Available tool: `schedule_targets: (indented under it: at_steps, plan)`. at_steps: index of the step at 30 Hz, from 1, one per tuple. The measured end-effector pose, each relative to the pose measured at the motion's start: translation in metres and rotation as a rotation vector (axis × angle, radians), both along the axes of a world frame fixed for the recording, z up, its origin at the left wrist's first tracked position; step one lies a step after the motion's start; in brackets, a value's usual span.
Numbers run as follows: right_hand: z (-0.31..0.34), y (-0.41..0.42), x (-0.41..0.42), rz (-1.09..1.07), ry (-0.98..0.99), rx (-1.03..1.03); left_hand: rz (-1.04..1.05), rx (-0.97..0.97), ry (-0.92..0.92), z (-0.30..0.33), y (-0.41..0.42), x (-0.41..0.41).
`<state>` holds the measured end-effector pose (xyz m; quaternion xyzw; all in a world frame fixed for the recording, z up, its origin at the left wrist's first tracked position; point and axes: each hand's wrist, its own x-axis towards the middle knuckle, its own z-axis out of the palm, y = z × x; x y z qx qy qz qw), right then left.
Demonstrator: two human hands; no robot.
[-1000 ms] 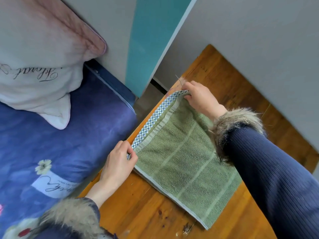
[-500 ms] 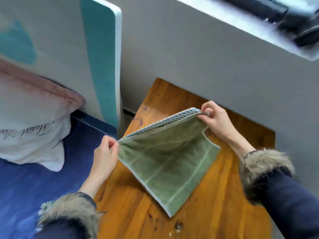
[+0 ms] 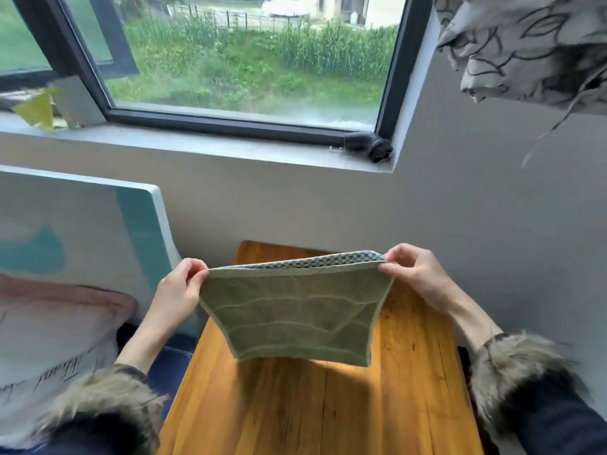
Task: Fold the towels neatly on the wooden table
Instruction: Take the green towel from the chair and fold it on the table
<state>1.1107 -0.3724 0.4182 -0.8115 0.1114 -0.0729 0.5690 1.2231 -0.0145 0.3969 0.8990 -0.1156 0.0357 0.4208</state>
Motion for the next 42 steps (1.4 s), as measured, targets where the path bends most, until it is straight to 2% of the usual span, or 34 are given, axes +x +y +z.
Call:
schedule_targets:
  at_steps: [2,4,11,18,21,24,29,33,37,42]
  plan:
    - [0.013,-0.002,-0.012,-0.039,-0.028,0.104,-0.042,0.013,-0.006,0.012,-0.002,-0.004]
    - [0.025,-0.002,-0.022,-0.044,-0.057,0.104,-0.093,0.021,-0.024,0.023,-0.003,-0.008]
    - [0.055,0.002,-0.051,-0.009,-0.002,-0.308,-0.206,-0.091,-0.097,0.057,0.002,-0.01]
    - [0.02,0.019,-0.054,-0.034,0.135,-0.36,-0.359,-0.051,-0.173,0.079,0.0,-0.018]
    - [-0.007,0.038,-0.052,0.023,0.262,-0.406,-0.458,-0.001,-0.293,0.091,-0.007,-0.016]
    - [-0.03,0.056,-0.049,0.036,0.303,-0.352,-0.547,0.101,-0.384,0.096,-0.02,-0.015]
    - [-0.038,0.061,-0.039,-0.026,0.305,-0.359,-0.51,0.201,-0.405,0.097,-0.037,0.002]
    - [-0.03,0.048,-0.035,-0.113,0.252,-0.389,-0.495,0.166,-0.474,0.111,-0.057,0.018]
    - [-0.024,0.028,-0.039,-0.248,0.172,-0.474,-0.495,0.043,-0.565,0.112,-0.075,0.019]
    - [-0.037,0.019,-0.059,-0.215,0.262,-0.516,-0.607,-0.029,-0.459,0.063,-0.076,0.003]
